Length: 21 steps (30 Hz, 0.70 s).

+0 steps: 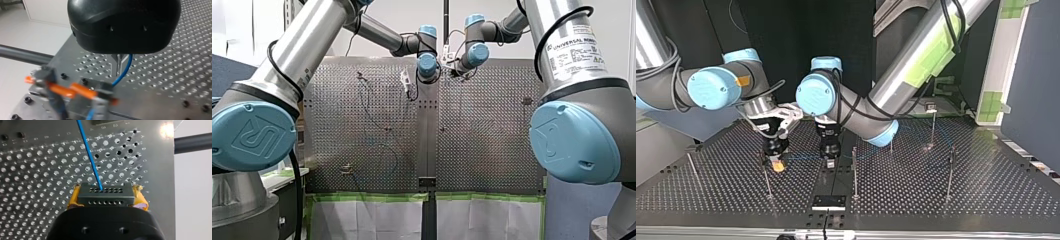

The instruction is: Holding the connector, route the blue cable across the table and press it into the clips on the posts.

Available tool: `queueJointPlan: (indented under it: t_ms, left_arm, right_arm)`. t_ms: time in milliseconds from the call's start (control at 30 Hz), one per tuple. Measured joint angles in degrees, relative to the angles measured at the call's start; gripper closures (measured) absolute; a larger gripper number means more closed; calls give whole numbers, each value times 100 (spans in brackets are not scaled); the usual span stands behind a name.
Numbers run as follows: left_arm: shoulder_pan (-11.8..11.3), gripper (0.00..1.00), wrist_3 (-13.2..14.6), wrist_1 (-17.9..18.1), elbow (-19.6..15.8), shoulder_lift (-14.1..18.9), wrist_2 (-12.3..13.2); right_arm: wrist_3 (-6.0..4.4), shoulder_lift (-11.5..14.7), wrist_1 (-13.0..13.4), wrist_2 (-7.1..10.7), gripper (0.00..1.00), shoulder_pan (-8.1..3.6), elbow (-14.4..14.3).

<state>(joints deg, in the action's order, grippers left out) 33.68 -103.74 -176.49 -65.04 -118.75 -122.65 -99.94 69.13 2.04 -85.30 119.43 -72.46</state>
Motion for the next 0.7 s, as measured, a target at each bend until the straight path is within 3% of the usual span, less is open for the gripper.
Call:
queueJointPlan:
  t_ms: [367, 700]
  left_arm:
    - [157, 100, -156, 320, -497, 29, -482]
    - [219, 100, -338, 822, -1001, 33, -563]
  right_arm:
    - [6, 0, 15, -17, 100, 29, -384]
    - [78, 1, 42, -43, 100, 13, -878]
